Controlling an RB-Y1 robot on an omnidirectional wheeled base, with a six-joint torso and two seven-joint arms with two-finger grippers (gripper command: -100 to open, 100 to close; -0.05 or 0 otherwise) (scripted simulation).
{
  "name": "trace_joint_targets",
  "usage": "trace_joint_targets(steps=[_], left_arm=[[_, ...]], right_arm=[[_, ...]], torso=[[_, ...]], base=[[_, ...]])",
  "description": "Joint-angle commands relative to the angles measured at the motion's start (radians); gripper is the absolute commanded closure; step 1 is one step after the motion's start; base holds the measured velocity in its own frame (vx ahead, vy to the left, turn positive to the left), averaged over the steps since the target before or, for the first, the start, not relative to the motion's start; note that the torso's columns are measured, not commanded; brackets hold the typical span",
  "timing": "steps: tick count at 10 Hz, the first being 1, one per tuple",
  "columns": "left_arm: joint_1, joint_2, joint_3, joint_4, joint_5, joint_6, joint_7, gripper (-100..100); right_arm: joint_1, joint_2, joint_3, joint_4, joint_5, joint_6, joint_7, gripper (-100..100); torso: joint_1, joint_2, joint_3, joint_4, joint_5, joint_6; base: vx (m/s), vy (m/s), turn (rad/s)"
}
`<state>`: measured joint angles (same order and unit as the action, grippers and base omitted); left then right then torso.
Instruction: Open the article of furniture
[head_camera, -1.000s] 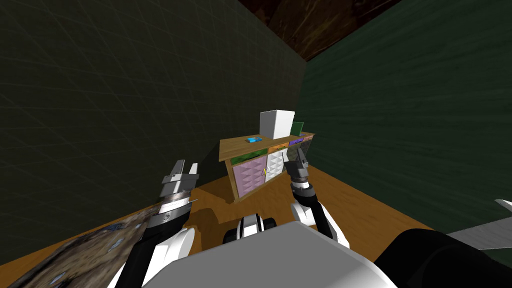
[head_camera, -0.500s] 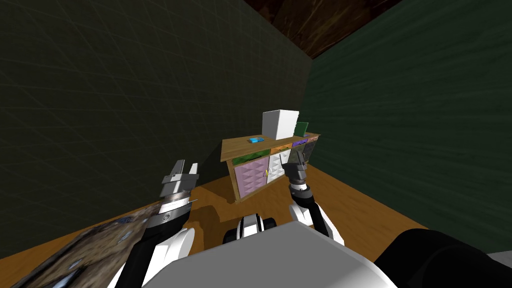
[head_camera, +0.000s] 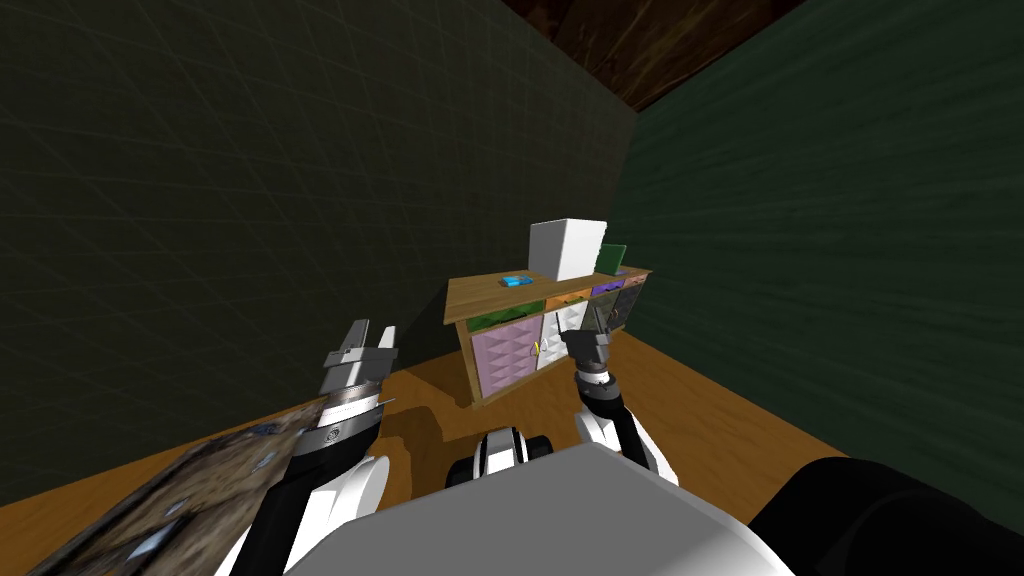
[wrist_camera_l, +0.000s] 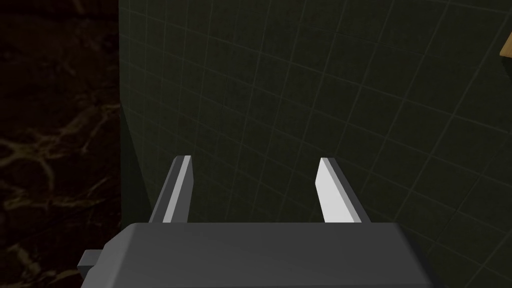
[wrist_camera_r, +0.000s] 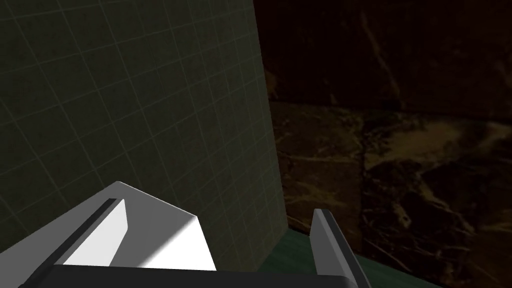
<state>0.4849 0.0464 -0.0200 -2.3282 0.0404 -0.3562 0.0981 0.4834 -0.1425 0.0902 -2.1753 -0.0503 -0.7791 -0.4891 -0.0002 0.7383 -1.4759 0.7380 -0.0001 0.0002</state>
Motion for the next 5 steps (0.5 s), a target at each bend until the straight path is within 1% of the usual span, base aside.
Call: trace_joint_targets(steps=[1, 2, 3, 5], left_arm=[[0.000, 0.000, 0.000, 0.000, 0.000, 0.000, 0.000, 0], [0.000, 0.000, 0.000, 0.000, 0.000, 0.000, 0.000, 0], [0.000, 0.000, 0.000, 0.000, 0.000, 0.000, 0.000, 0], [0.000, 0.000, 0.000, 0.000, 0.000, 0.000, 0.000, 0]], right_arm=[[-0.007, -0.004, 0.014, 0.034, -0.020, -0.033, -0.071, -100], [-0.007, -0.004, 0.014, 0.034, -0.020, -0.033, -0.097, -100], [-0.012, -0.008, 0.027, 0.066, -0.038, -0.065, -0.127, -100], [-0.012, -0.008, 0.027, 0.066, -0.038, -0.065, -0.173, -100]], torso=[[0.001, 0.001, 0.001, 0.000, 0.000, 0.000], [0.001, 0.000, 0.000, 0.000, 0.000, -0.001], [0.000, -0.001, 0.000, 0.000, 0.000, 0.000], [0.000, -0.001, 0.000, 0.000, 0.000, 0.000]], base=[[0.027, -0.005, 0.108], [0.030, -0.012, 0.073], [0.042, -0.016, 0.095], [0.026, -0.014, 0.038]])
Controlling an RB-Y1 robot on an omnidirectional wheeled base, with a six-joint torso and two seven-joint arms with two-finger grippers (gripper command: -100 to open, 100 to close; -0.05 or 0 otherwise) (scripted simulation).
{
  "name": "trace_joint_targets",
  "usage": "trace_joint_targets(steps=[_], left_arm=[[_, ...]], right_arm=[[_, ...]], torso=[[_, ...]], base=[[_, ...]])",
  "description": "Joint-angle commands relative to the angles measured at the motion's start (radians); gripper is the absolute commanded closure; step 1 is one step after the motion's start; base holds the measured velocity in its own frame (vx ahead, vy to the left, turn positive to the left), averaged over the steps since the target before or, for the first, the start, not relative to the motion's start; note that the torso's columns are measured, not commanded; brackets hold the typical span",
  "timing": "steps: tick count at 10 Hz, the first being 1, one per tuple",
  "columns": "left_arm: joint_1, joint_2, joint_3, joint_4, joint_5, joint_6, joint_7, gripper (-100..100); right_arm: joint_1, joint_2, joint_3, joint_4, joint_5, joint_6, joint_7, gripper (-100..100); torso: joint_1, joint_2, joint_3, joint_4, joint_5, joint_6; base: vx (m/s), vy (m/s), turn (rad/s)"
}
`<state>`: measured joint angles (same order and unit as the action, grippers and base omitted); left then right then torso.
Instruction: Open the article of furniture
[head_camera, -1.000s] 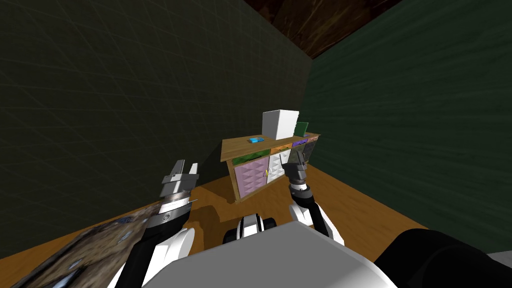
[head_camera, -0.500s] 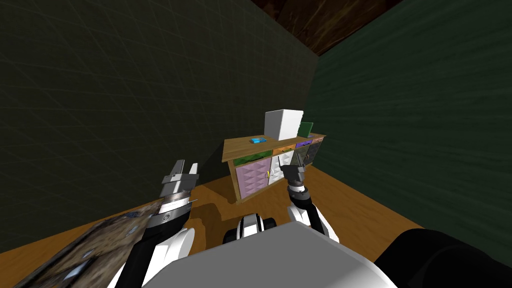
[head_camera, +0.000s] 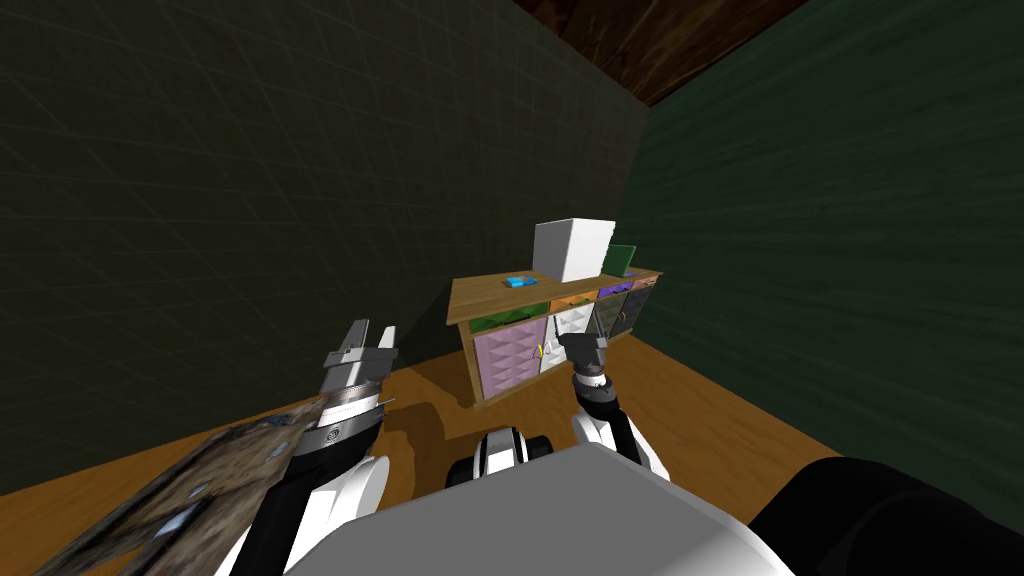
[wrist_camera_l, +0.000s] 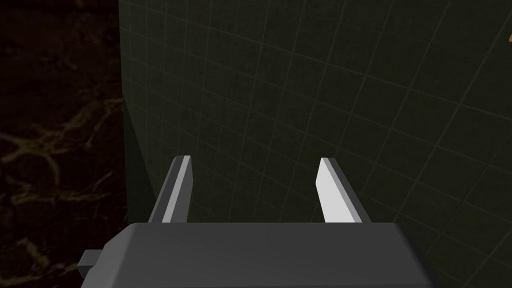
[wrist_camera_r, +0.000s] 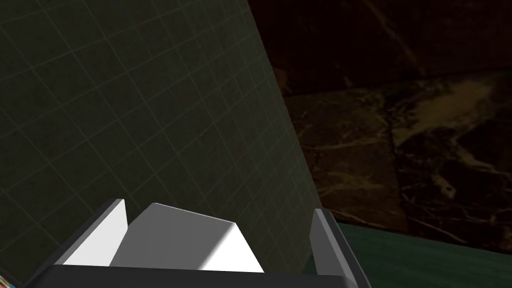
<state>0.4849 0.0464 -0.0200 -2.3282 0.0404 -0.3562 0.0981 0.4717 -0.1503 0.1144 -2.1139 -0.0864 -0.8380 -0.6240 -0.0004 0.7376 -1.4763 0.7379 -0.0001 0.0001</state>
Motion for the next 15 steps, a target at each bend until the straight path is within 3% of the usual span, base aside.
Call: trace_joint_targets(steps=[1, 3, 4, 6, 7, 9, 10, 12, 13, 15], left_arm=[[0.000, 0.000, 0.000, 0.000, 0.000, 0.000, 0.000, 0], [0.000, 0.000, 0.000, 0.000, 0.000, 0.000, 0.000, 0], [0.000, 0.000, 0.000, 0.000, 0.000, 0.000, 0.000, 0], [0.000, 0.000, 0.000, 0.000, 0.000, 0.000, 0.000, 0], [0.000, 0.000, 0.000, 0.000, 0.000, 0.000, 0.000, 0], [0.000, 0.000, 0.000, 0.000, 0.000, 0.000, 0.000, 0], [0.000, 0.000, 0.000, 0.000, 0.000, 0.000, 0.000, 0], [0.000, 0.000, 0.000, 0.000, 0.000, 0.000, 0.000, 0], [0.000, 0.000, 0.000, 0.000, 0.000, 0.000, 0.000, 0], [0.000, 0.000, 0.000, 0.000, 0.000, 0.000, 0.000, 0]], right_arm=[[-0.005, -0.004, 0.017, 0.038, -0.021, -0.038, -0.073, -100], [-0.005, -0.004, 0.017, 0.038, -0.021, -0.038, -0.112, -100], [-0.011, -0.008, 0.031, 0.073, -0.041, -0.071, -0.150, -100], [-0.011, -0.008, 0.031, 0.073, -0.041, -0.071, -0.187, -100], [-0.017, -0.012, 0.046, 0.108, -0.062, -0.105, -0.226, -100], [-0.017, -0.012, 0.046, 0.108, -0.062, -0.105, -0.263, -100], [-0.024, -0.015, 0.060, 0.145, -0.084, -0.138, -0.301, -100], [-0.024, -0.015, 0.060, 0.145, -0.084, -0.138, -0.340, -100], [-0.031, -0.018, 0.075, 0.183, -0.108, -0.171, -0.378, -100], [-0.031, -0.018, 0.075, 0.183, -0.108, -0.171, -0.417, -100]], torso=[[0.001, 0.001, 0.001, 0.000, 0.000, 0.000], [0.000, 0.000, 0.000, 0.000, 0.000, 0.000], [0.001, 0.001, 0.001, 0.000, 0.000, 0.000], [0.000, 0.000, 0.000, 0.000, 0.000, 0.000], [0.001, 0.001, 0.001, 0.000, 0.000, 0.000], [0.000, 0.000, 0.000, 0.000, 0.000, 0.000], [0.000, 0.001, 0.001, 0.000, 0.000, 0.000], [0.000, 0.000, 0.000, 0.000, 0.000, 0.000], [0.000, 0.001, 0.001, 0.000, 0.000, 0.000], [0.000, 0.000, 0.000, 0.000, 0.000, 0.000]], base=[[0.029, -0.018, 0.136], [0.024, -0.013, 0.024], [0.033, -0.020, 0.131], [0.025, -0.011, 0.039], [0.028, -0.009, 0.136], [0.026, -0.014, 0.039], [0.030, -0.013, 0.132], [0.021, -0.018, 0.038], [0.028, -0.017, 0.182], [0.022, -0.017, 0.020]])
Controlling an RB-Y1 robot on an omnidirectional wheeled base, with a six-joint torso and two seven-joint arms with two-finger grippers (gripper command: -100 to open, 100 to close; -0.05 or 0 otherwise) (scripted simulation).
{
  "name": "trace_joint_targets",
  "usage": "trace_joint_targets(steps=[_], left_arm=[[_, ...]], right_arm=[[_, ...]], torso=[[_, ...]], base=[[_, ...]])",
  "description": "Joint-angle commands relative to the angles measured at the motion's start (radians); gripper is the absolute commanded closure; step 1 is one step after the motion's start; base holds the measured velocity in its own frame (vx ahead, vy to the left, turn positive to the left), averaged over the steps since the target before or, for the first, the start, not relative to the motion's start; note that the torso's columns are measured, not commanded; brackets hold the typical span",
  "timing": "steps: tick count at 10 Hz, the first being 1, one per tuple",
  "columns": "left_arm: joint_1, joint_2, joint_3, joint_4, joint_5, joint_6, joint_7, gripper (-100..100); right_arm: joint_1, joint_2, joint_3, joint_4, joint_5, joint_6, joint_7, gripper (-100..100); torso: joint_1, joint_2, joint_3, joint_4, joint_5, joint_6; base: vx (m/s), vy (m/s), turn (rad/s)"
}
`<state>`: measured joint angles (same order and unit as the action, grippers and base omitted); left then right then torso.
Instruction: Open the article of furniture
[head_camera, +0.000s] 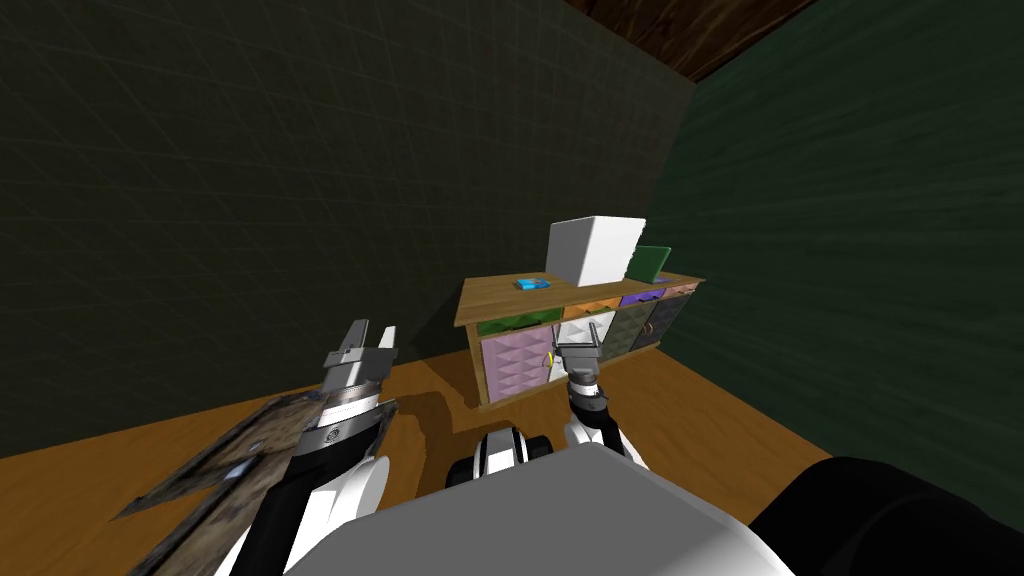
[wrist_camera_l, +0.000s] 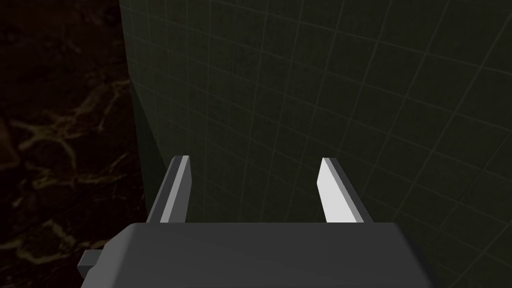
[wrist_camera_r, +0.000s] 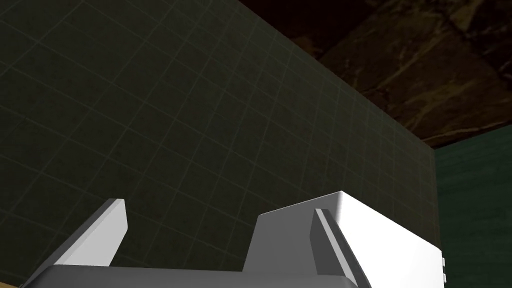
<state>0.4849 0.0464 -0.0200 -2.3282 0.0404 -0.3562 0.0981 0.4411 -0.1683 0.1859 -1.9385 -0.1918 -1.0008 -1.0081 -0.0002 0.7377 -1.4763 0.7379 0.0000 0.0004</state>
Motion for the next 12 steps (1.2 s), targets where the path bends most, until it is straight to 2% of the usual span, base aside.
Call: trace_joint_targets(steps=[1, 3, 4, 6, 7, 9, 10, 12], left_arm=[[0.000, 0.000, 0.000, 0.000, 0.000, 0.000, 0.000, 0], [0.000, 0.000, 0.000, 0.000, 0.000, 0.000, 0.000, 0], [0.000, 0.000, 0.000, 0.000, 0.000, 0.000, 0.000, 0], [0.000, 0.000, 0.000, 0.000, 0.000, 0.000, 0.000, 0], [0.000, 0.000, 0.000, 0.000, 0.000, 0.000, 0.000, 0], [0.000, 0.000, 0.000, 0.000, 0.000, 0.000, 0.000, 0], [0.000, 0.000, 0.000, 0.000, 0.000, 0.000, 0.000, 0], [0.000, 0.000, 0.000, 0.000, 0.000, 0.000, 0.000, 0]], right_arm=[[-0.008, -0.001, 0.018, 0.046, -0.027, -0.041, -0.071, -100], [-0.008, -0.001, 0.018, 0.046, -0.027, -0.041, -0.109, -100], [-0.017, -0.003, 0.033, 0.086, -0.052, -0.073, -0.147, -100], [-0.017, -0.003, 0.033, 0.086, -0.052, -0.073, -0.185, -100], [-0.026, -0.004, 0.047, 0.126, -0.079, -0.104, -0.224, -100], [-0.026, -0.004, 0.047, 0.126, -0.079, -0.104, -0.260, -100], [-0.036, -0.004, 0.061, 0.167, -0.107, -0.133, -0.299, -100], [-0.036, -0.004, 0.061, 0.167, -0.107, -0.133, -0.333, -100]], torso=[[0.001, 0.001, 0.000, 0.000, 0.000, 0.000], [0.000, 0.000, 0.000, 0.000, 0.000, 0.000], [0.000, 0.001, 0.000, 0.000, 0.000, 0.000], [0.000, 0.000, 0.000, 0.000, 0.000, 0.000], [0.000, 0.001, 0.001, 0.000, 0.000, 0.000], [0.000, 0.000, 0.000, 0.000, 0.000, 0.000], [0.000, 0.001, 0.000, 0.000, 0.000, 0.000], [0.000, 0.000, 0.000, 0.000, 0.000, 0.000]], base=[[0.026, -0.017, 0.149], [0.020, -0.017, 0.048], [0.026, -0.018, 0.152], [0.018, -0.016, 0.049], [0.024, -0.013, 0.171], [0.017, -0.022, 0.043], [0.018, -0.023, 0.161], [0.016, -0.018, 0.052]])
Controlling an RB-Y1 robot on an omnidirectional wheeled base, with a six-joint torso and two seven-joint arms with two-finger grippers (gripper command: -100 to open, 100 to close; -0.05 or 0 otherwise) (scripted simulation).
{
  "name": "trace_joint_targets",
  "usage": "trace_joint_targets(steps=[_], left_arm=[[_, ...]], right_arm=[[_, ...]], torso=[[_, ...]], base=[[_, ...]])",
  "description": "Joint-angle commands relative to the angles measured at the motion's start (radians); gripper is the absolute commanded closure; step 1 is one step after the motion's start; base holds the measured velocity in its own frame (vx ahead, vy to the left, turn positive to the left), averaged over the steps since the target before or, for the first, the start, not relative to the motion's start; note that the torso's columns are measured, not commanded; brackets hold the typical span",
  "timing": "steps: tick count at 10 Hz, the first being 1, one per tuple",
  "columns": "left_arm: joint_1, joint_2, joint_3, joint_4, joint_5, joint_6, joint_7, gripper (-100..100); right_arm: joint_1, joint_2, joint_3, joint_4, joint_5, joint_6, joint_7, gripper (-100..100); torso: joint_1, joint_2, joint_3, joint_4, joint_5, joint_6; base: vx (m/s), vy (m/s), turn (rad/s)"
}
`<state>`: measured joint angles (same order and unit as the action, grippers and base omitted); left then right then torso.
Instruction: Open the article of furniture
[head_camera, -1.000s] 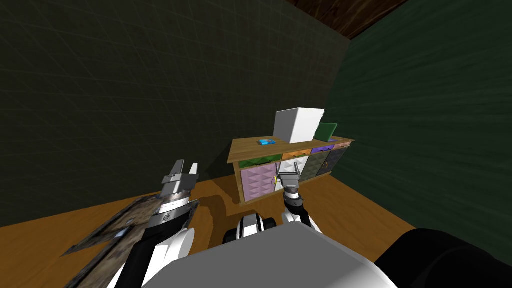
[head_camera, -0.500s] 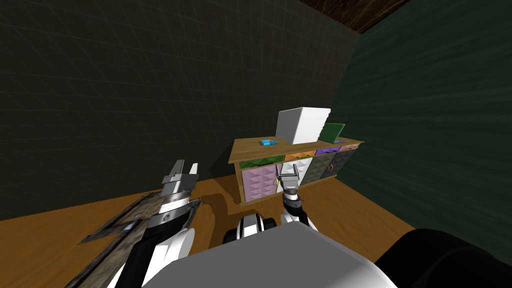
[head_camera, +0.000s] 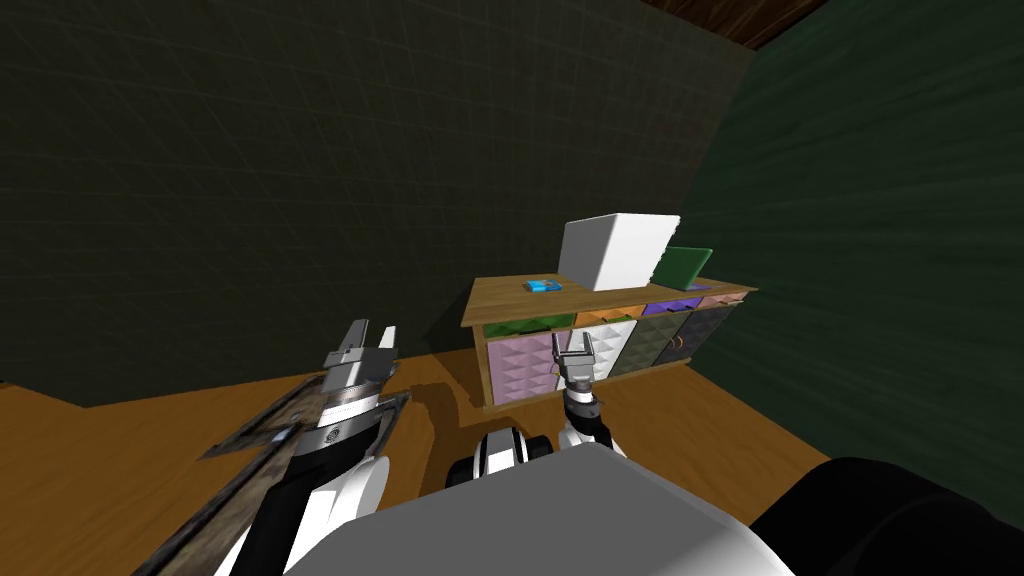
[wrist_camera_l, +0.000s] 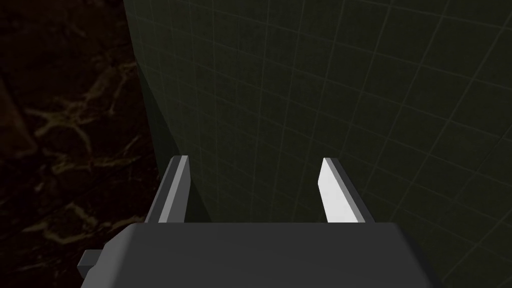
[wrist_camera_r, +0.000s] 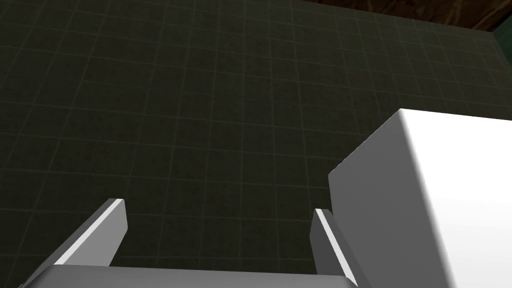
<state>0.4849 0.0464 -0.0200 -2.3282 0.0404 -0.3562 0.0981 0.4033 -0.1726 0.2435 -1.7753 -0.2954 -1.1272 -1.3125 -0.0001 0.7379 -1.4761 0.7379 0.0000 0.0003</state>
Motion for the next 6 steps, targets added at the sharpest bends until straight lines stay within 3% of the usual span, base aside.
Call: trace_joint_targets(steps=[1, 2, 3, 5, 6], left_arm=[[0.000, 0.000, 0.000, 0.000, 0.000, 0.000, 0.000, 0], [0.000, 0.000, 0.000, 0.000, 0.000, 0.000, 0.000, 0], [0.000, 0.000, 0.000, 0.000, 0.000, 0.000, 0.000, 0], [0.000, 0.000, 0.000, 0.000, 0.000, 0.000, 0.000, 0], [0.000, 0.000, 0.000, 0.000, 0.000, 0.000, 0.000, 0]], right_arm=[[-0.008, -0.001, 0.017, 0.045, -0.032, -0.035, -0.069, -100], [-0.008, -0.001, 0.017, 0.045, -0.032, -0.035, -0.093, -100], [-0.019, -0.001, 0.031, 0.087, -0.061, -0.062, -0.123, -100], [-0.019, -0.001, 0.031, 0.087, -0.061, -0.062, -0.169, -100], [-0.030, -0.002, 0.044, 0.130, -0.091, -0.088, -0.205, -100]], torso=[[0.001, 0.000, 0.000, 0.000, 0.000, 0.000], [0.000, 0.000, 0.000, 0.000, 0.000, -0.001], [0.000, 0.000, 0.000, 0.000, 0.000, 0.000], [0.000, 0.000, 0.000, 0.000, 0.000, 0.000], [0.001, 0.001, 0.000, 0.000, 0.000, 0.000]], base=[[0.017, -0.014, 0.155], [0.017, -0.023, 0.123], [0.025, -0.030, 0.214], [0.015, -0.021, 0.029], [0.011, -0.017, 0.184]])
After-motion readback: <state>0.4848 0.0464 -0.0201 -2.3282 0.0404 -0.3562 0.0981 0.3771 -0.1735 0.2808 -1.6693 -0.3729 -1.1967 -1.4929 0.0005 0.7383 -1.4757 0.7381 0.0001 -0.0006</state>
